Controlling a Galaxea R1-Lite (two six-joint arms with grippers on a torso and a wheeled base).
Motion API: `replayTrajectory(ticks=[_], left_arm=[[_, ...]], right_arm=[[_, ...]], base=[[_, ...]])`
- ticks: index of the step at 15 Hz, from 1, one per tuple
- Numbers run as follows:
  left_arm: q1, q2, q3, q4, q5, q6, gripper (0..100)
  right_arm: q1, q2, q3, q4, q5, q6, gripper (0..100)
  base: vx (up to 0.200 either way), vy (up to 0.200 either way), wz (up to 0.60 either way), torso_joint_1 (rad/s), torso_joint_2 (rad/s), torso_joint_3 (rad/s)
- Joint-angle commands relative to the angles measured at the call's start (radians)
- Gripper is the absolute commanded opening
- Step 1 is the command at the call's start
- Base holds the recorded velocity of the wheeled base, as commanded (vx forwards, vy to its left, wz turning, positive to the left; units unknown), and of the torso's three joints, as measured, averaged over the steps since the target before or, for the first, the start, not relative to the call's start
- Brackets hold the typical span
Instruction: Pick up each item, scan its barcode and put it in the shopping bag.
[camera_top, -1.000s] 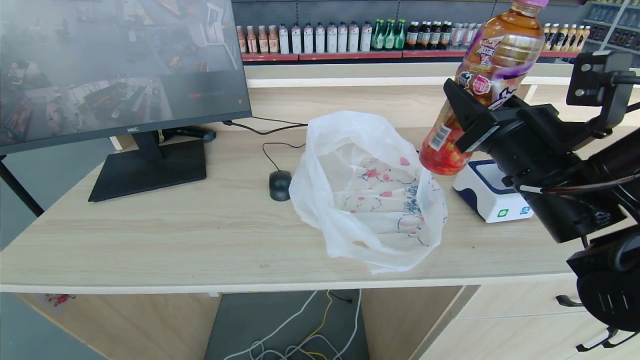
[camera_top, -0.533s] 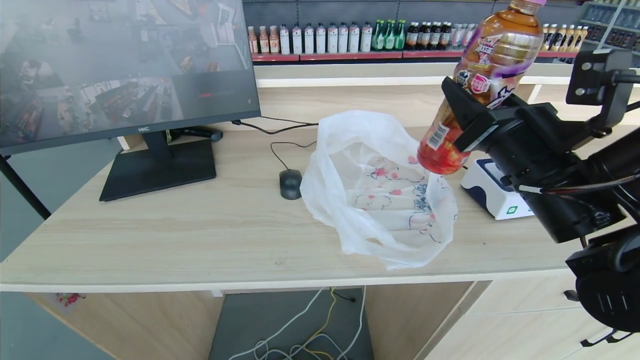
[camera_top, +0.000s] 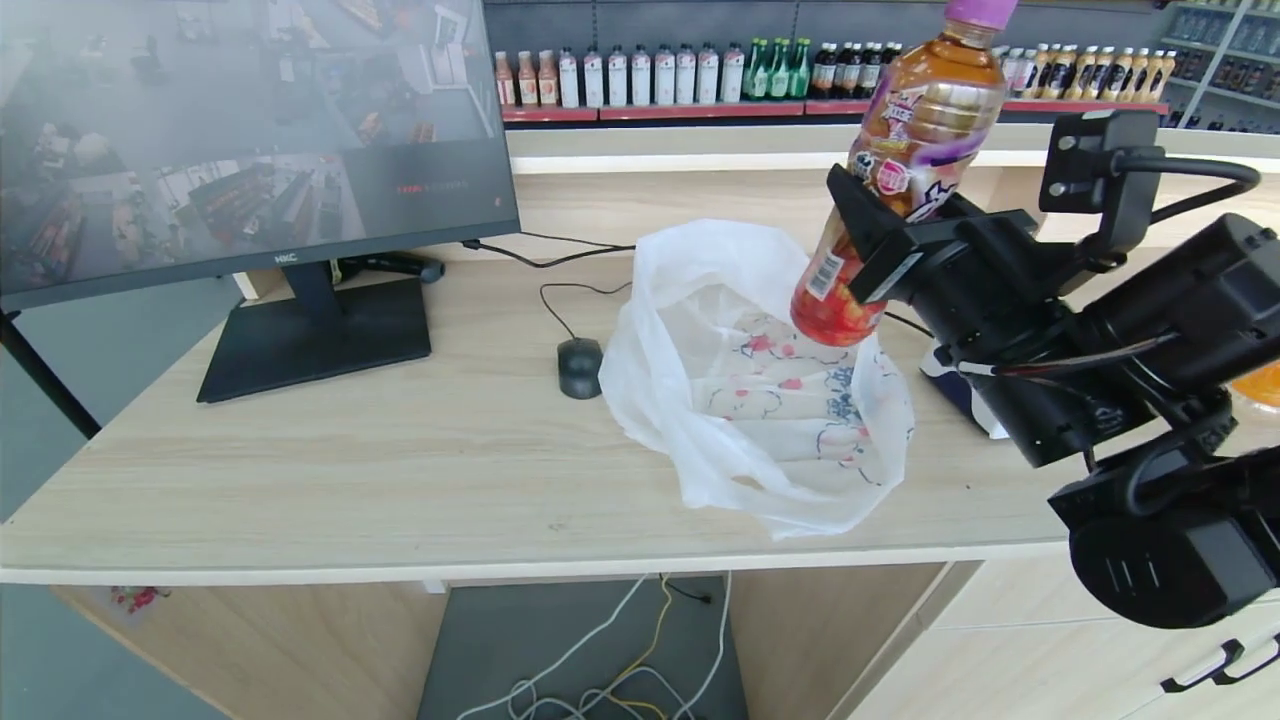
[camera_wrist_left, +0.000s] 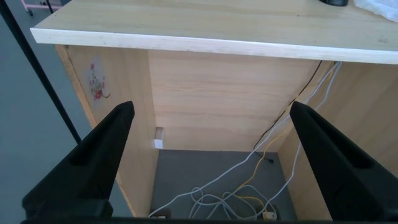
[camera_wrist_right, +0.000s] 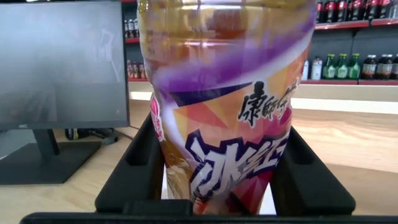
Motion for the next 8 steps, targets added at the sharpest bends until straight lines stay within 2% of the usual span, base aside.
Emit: replayTrajectory(ticks=[1,3,8], left_arm=[[0.001,0.000,0.000,0.000,0.001,0.000,100],[0.001,0.000,0.000,0.000,0.001,0.000,100],[0.001,0.000,0.000,0.000,0.001,0.000,100]], right_arm=[[0.015,0.090,-0.062,0.003,0.003,0.000,0],[0.015,0.156,-0.125,0.008,0.003,0.000,0],[0.005,0.246,-0.173,0.008,0.029,0.000,0]], base=[[0.000,0.000,0.00,0.000,0.00,0.000],[0.000,0.000,0.00,0.000,0.00,0.000],[0.000,0.000,0.00,0.000,0.00,0.000]])
